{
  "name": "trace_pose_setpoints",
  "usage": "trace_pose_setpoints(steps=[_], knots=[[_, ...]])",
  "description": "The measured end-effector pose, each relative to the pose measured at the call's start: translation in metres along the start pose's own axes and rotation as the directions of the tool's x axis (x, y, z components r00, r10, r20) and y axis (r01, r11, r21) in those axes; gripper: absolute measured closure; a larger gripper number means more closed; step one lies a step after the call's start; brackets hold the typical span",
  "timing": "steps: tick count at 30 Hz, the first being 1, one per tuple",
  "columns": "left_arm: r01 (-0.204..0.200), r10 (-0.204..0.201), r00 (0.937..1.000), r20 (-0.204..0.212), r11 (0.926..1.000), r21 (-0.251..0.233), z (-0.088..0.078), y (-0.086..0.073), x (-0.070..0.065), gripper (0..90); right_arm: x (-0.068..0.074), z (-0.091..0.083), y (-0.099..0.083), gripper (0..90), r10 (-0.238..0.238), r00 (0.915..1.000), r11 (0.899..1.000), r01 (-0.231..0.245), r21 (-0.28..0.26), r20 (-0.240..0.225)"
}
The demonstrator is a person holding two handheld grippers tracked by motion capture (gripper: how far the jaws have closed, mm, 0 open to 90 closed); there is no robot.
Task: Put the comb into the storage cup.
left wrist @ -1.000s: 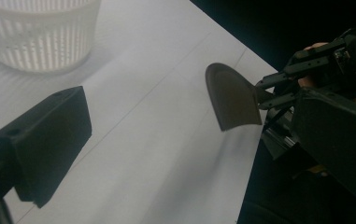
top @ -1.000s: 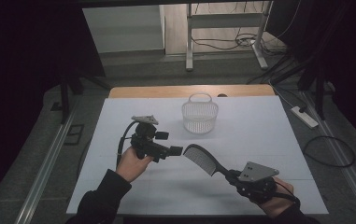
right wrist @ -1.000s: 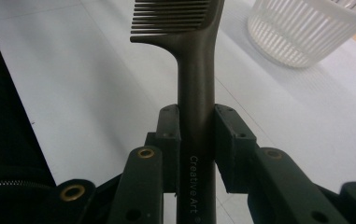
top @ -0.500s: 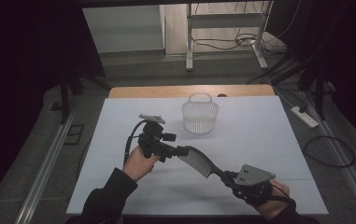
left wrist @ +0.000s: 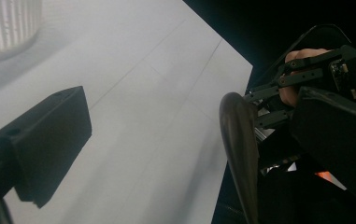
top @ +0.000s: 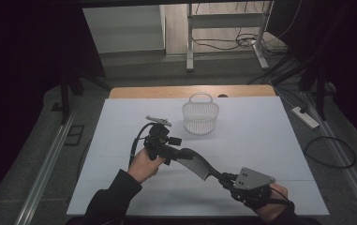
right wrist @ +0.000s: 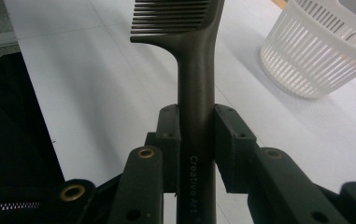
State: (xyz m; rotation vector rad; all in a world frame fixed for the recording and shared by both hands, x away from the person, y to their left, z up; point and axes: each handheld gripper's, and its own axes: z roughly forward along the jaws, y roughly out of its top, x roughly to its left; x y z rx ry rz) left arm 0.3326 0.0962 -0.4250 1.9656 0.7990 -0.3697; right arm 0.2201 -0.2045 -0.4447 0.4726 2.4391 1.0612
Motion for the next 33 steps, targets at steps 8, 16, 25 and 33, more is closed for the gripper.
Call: trace_pose_setpoints(steps=[8,16,25,33], knots=[[0.026,-0.026,0.9996,0.009,0.9996,0.007,0.0000,0.0008,-0.0010,5.0,0.0012,0.0007,0.0000,72.1,-0.011,0.9999,1.000,0.011,0.000,0.003],[0.108,-0.111,0.9868,0.119,0.9938,0.026,-0.0037,-0.0002,0.0055,53.2,0.0013,0.0010,-0.0003,72.1,-0.017,0.9998,1.000,0.017,0.001,0.004],[0.127,-0.133,0.9779,0.162,0.9909,0.044,-0.0007,-0.0011,0.0036,76.7,0.0014,0.0016,-0.0006,72.1,-0.021,0.9997,1.000,0.021,0.006,0.008],[0.163,-0.166,0.9612,0.221,0.9862,0.032,-0.0017,-0.0023,0.0026,83.6,0.0027,0.0037,-0.0013,71.9,-0.050,0.9984,0.999,0.049,0.018,0.028]])
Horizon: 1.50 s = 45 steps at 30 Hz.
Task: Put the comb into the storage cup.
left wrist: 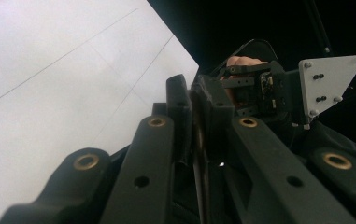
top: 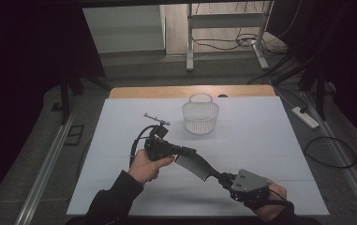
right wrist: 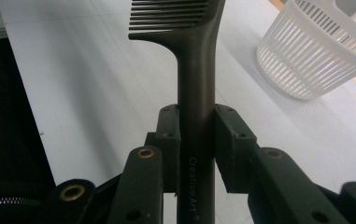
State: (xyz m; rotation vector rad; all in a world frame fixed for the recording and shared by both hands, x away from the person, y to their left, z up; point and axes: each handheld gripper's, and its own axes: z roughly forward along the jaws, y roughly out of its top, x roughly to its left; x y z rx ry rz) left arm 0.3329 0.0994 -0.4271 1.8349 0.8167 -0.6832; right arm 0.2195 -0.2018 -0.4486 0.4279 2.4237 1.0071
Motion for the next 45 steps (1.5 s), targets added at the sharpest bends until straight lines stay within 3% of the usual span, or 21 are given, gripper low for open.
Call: trace_pose_setpoints(steps=[5,9,11,14,23,32,40,45], knots=[[0.004,-0.004,0.9999,0.011,0.9999,-0.013,0.000,0.000,0.000,83.9,0.000,0.001,0.000,71.3,-0.004,1.0000,1.000,0.004,-0.007,0.007],[-0.017,0.017,0.9998,0.006,0.9998,-0.013,-0.001,0.000,-0.003,84.0,-0.001,0.001,0.000,70.4,-0.002,1.0000,1.000,0.002,-0.010,0.000],[-0.041,0.041,0.9990,-0.017,0.9991,-0.012,-0.001,0.001,-0.007,84.1,-0.001,0.000,0.000,68.4,0.001,1.0000,1.000,-0.001,-0.015,-0.003],[-0.044,0.044,0.9989,-0.020,0.9988,-0.019,-0.002,0.001,-0.008,84.0,-0.001,0.000,0.000,66.8,0.004,1.0000,1.000,-0.004,-0.017,-0.005],[-0.064,0.062,0.9972,-0.042,0.9972,-0.039,-0.008,0.001,-0.009,84.0,-0.004,0.000,-0.001,54.3,0.030,0.9994,1.000,-0.030,-0.008,-0.015],[-0.084,0.080,0.9942,-0.071,0.9947,-0.059,-0.015,0.001,-0.012,84.0,-0.008,0.003,-0.003,41.9,0.104,0.9941,0.994,-0.103,0.031,-0.030],[-0.102,0.095,0.9916,-0.087,0.9917,-0.078,-0.021,0.000,-0.011,84.0,-0.011,0.005,-0.005,33.8,0.144,0.9885,0.988,-0.141,0.061,-0.048],[-0.108,0.098,0.9896,-0.105,0.9901,-0.090,-0.027,0.000,-0.011,83.9,-0.016,0.005,-0.009,28.7,0.186,0.9813,0.980,-0.181,0.085,-0.051]])
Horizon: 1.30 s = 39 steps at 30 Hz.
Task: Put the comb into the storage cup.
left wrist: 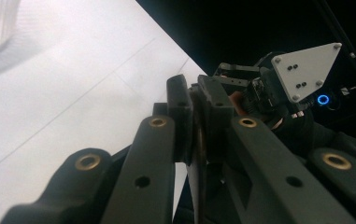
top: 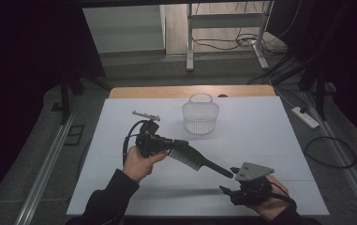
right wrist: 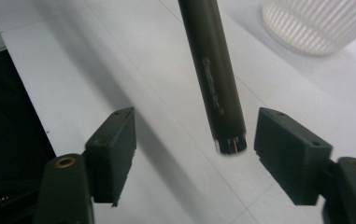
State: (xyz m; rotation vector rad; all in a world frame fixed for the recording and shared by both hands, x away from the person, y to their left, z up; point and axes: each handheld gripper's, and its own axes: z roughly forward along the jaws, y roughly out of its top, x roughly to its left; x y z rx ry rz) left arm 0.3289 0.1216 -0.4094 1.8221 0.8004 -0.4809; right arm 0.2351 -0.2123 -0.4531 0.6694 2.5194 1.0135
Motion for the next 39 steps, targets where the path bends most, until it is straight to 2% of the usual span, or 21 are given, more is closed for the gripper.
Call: trace_pose_setpoints(steps=[6,14,17,24,30,39], knots=[[-0.008,0.008,0.9999,-0.013,0.9999,-0.009,-0.003,0.001,0.000,84.0,-0.005,0.000,-0.002,22.3,0.038,0.9993,0.999,-0.038,0.015,0.001],[-0.019,0.018,0.9988,-0.046,0.9996,-0.019,-0.007,0.003,0.000,84.0,-0.015,-0.001,-0.007,13.1,0.116,0.9929,0.993,-0.114,0.042,-0.029],[-0.021,0.019,0.9984,-0.054,0.9995,-0.024,-0.008,0.004,0.000,84.0,-0.017,-0.001,-0.009,8.4,0.130,0.9912,0.990,-0.128,0.058,-0.024],[-0.026,0.023,0.9968,-0.077,0.9991,-0.034,-0.014,0.006,0.000,83.9,-0.022,-0.002,-0.014,0.8,0.154,0.9880,0.987,-0.153,0.046,-0.013],[-0.028,0.023,0.9950,-0.097,0.9985,-0.046,-0.019,0.008,0.003,83.9,-0.028,-0.005,-0.021,0.3,0.180,0.9837,0.982,-0.179,0.057,-0.003],[-0.022,0.016,0.9932,-0.115,0.9983,-0.054,-0.023,0.013,0.007,83.9,-0.029,-0.006,-0.026,0.0,0.182,0.9832,0.980,-0.182,0.083,0.006]])
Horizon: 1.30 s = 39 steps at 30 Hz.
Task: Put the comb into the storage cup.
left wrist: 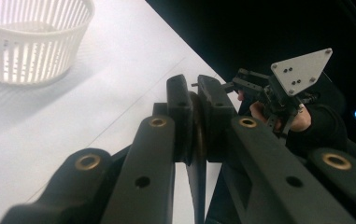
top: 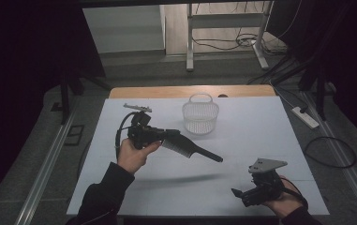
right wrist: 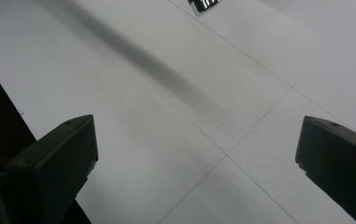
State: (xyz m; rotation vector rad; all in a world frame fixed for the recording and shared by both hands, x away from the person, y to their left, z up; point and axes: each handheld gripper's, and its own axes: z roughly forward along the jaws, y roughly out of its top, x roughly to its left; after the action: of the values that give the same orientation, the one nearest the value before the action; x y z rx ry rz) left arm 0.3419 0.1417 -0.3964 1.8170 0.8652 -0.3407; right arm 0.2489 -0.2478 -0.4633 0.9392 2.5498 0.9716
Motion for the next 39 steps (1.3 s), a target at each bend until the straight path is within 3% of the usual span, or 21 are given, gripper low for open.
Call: trace_pose_setpoints(steps=[16,23,39], knots=[[0.015,-0.016,0.9991,-0.040,0.9997,-0.021,-0.011,0.010,0.010,83.9,-0.010,-0.008,-0.011,0.0,0.058,0.9981,0.998,-0.058,0.018,0.019],[0.022,-0.024,0.9980,-0.058,0.9993,-0.031,-0.016,0.016,0.015,83.9,-0.013,-0.015,-0.013,0.0,0.094,0.9947,0.996,-0.094,-0.006,0.042],[0.044,-0.048,0.9949,-0.088,0.9979,-0.048,-0.026,0.028,0.025,83.9,-0.019,-0.027,-0.016,0.0,0.153,0.9841,0.988,-0.155,0.008,0.090]])
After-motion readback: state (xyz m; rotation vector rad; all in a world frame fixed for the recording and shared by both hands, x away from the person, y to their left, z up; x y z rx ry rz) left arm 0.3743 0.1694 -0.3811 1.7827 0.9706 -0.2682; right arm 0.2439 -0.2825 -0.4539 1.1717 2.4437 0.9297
